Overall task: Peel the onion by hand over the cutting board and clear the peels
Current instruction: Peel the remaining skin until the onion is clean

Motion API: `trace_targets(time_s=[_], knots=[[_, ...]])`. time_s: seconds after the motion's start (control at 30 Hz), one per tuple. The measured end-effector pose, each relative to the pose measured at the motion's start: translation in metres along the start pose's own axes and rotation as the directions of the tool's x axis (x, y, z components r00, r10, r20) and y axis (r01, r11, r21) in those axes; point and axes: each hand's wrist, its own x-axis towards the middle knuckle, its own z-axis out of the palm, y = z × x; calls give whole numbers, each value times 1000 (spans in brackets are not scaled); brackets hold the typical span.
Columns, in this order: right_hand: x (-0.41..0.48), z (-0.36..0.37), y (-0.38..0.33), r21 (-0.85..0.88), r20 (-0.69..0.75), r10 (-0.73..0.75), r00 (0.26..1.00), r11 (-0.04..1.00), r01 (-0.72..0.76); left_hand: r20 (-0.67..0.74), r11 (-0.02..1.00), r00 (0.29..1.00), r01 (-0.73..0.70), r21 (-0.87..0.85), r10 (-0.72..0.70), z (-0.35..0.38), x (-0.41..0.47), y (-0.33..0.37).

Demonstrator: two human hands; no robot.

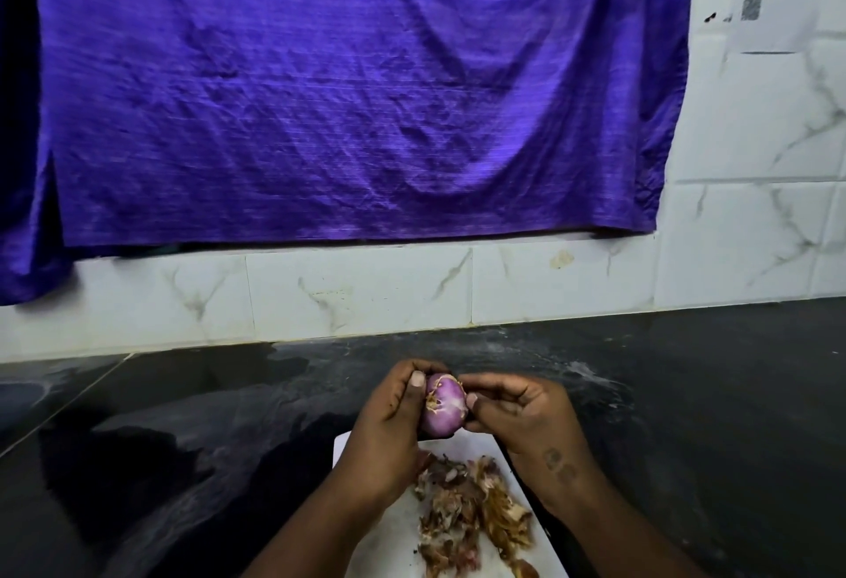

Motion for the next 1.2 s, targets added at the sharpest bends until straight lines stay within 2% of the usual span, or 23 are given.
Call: trace_targets(time_s=[0.2,0.27,0.37,0.5,0.57,0.67,0.77,0.83,1.0,1.03,1.1,1.17,1.2], knots=[[0,5,8,-161,-100,-122,987,981,105,32,1000,999,-14,11,13,3,-1,-4],[2,5,8,-98,-137,-79,987,993,65,10,1000,1000,6,-6,-6,5,0,-3],[4,3,4,74,-120,45,992,997,-36,-2,992,997,71,-107,-72,3,2,-3],[4,1,6,150,-100,134,986,982,-119,28,963,978,209,-170,-208,0,2,-2],[4,1,6,160,-109,155,982,978,-137,72,968,975,216,-131,-208,0,1,-3],[4,-1,8,164,-132,174,976,975,-152,152,988,977,151,-3,-149,0,-1,-3],[4,-1,10,171,-126,180,975,973,-158,124,988,988,75,138,-93,-3,3,-13],[4,0,7,217,-124,198,972,962,-168,75,993,992,100,61,-105,-4,4,-16],[5,-3,0,372,-139,252,958,909,-186,106,956,979,193,-223,-173,-9,6,-13],[5,-5,-1,360,-141,260,955,912,-195,108,937,977,207,-281,-183,-9,7,-11],[3,-6,0,217,-119,262,958,948,-232,103,912,975,219,-347,-195,-11,8,-9],[1,-8,5,-107,-52,218,975,969,-223,96,913,978,207,-352,-185,-12,9,-7],[0,-8,7,-287,-5,185,983,941,-179,94,921,980,197,-337,-175,-13,9,-7]])
